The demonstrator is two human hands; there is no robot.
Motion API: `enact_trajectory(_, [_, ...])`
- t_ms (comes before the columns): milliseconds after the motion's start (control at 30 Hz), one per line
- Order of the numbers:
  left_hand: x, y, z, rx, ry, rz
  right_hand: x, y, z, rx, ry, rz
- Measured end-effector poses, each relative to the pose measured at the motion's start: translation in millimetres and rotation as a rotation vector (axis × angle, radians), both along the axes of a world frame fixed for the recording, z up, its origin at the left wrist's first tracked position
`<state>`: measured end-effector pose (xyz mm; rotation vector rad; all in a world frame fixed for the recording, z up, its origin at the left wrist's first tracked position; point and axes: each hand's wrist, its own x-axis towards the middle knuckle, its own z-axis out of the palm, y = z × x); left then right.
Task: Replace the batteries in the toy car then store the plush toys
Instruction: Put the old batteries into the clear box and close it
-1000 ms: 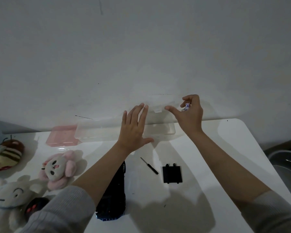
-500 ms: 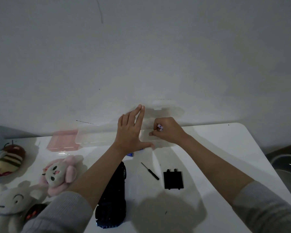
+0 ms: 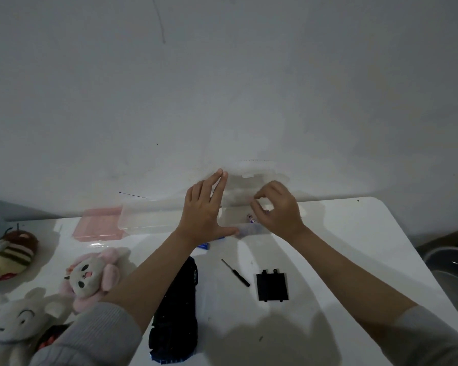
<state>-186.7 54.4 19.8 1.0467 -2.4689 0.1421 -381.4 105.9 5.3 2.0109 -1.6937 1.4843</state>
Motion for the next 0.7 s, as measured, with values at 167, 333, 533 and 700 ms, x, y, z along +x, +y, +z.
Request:
enact_trajectory(167, [0.0,-2.2,-7.4,-0.071,0.082,-0.106,-14.1,15.9,16.6,-0.098,-0.101,-0.147])
enact_trajectory(333, [0.2,-0.3,-9.9,-0.106,0.081,-0.181,-17.7,21.5,8.7,0.216,0.014,0.142])
enact_trajectory(533, [1.9,-0.3,-17.0,0.020,-0.040,-0.217,-8.3,28.0,-22.0,0.325,0.140,0.202])
enact_trajectory(700, [8.2,-3.9,-15.2,0.189,-0.041,-0.254,-6.2,28.1,-31.4,0.327,0.162,0.155])
